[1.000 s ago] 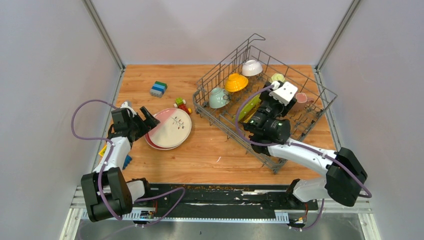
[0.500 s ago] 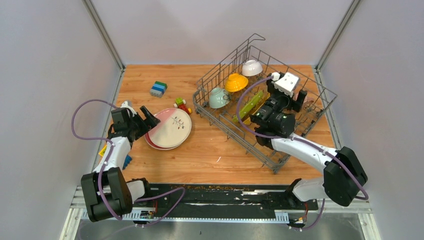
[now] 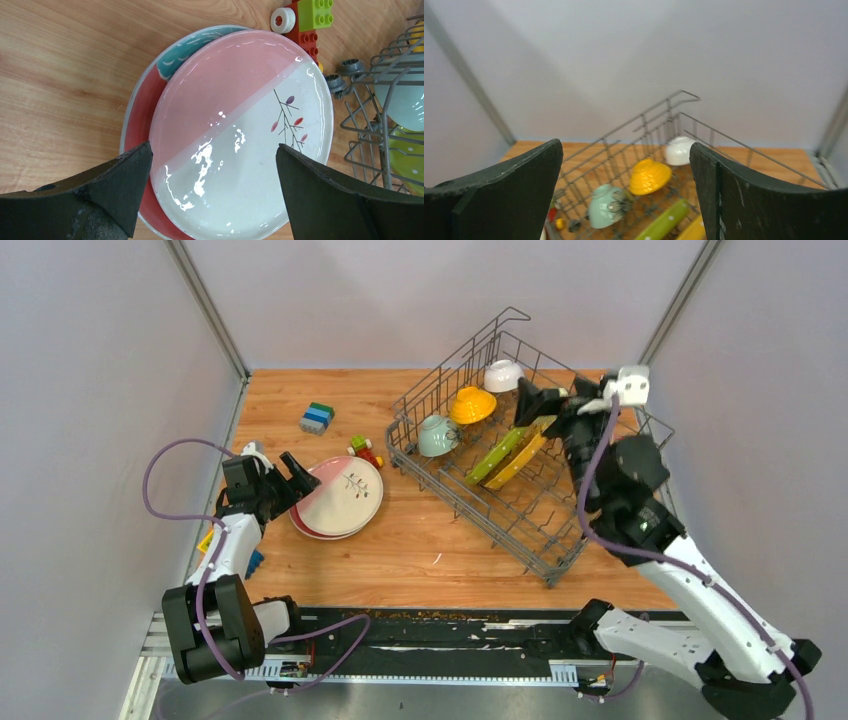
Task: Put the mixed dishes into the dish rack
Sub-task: Insert the plate into the dish rack.
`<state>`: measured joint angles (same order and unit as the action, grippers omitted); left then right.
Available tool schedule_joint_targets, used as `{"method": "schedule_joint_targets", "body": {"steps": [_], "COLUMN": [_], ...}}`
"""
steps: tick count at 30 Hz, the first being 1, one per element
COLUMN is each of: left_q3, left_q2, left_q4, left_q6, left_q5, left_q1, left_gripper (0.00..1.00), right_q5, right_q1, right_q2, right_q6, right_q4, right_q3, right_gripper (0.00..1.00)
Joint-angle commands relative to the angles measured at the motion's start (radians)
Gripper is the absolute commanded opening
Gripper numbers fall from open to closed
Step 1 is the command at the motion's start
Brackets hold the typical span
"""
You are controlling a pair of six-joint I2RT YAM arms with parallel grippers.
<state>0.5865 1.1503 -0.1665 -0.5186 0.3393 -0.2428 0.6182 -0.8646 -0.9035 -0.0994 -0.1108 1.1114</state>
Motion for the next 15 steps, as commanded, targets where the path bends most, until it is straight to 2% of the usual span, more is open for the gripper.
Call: {"method": "schedule_joint_targets", "body": {"steps": [1, 4, 8, 11, 15], "left_q3": [0.034, 0.031, 0.024, 0.023, 0.026], "left_q2": [-0.017, -0.01, 0.001, 0.01, 0.022], "left_q4": [0.036, 0.042, 0.042, 0.043, 0.039], "left_q6": [-0.002, 0.0, 0.007, 0.013, 0.02], "left_q5": [0.023, 0.03, 0.018, 0.01, -0.008], "left_q1": [-0.003, -0.003, -0.003, -0.003, -0.003], "left_gripper": [1.0, 1.0, 1.0, 1.0, 1.0], "right_q5": [-0.237, -0.529, -0.707, -0.812, -0.928], "right_q1": [0.348, 0.568, 0.745, 0.831, 0.854], "right_q2": [-0.15, -0.222, -0.319, -0.365, -0.402], "right_q6": [0.411, 0.454, 0.514, 0.537, 0.544], "right_q4": [0.576, 0.645, 0.632, 0.57, 0.513], "right_q3": [0.145, 0.138, 0.075, 0.027, 0.002], "right_gripper": [1.0, 0.97, 0.94, 0.92, 0.9]}}
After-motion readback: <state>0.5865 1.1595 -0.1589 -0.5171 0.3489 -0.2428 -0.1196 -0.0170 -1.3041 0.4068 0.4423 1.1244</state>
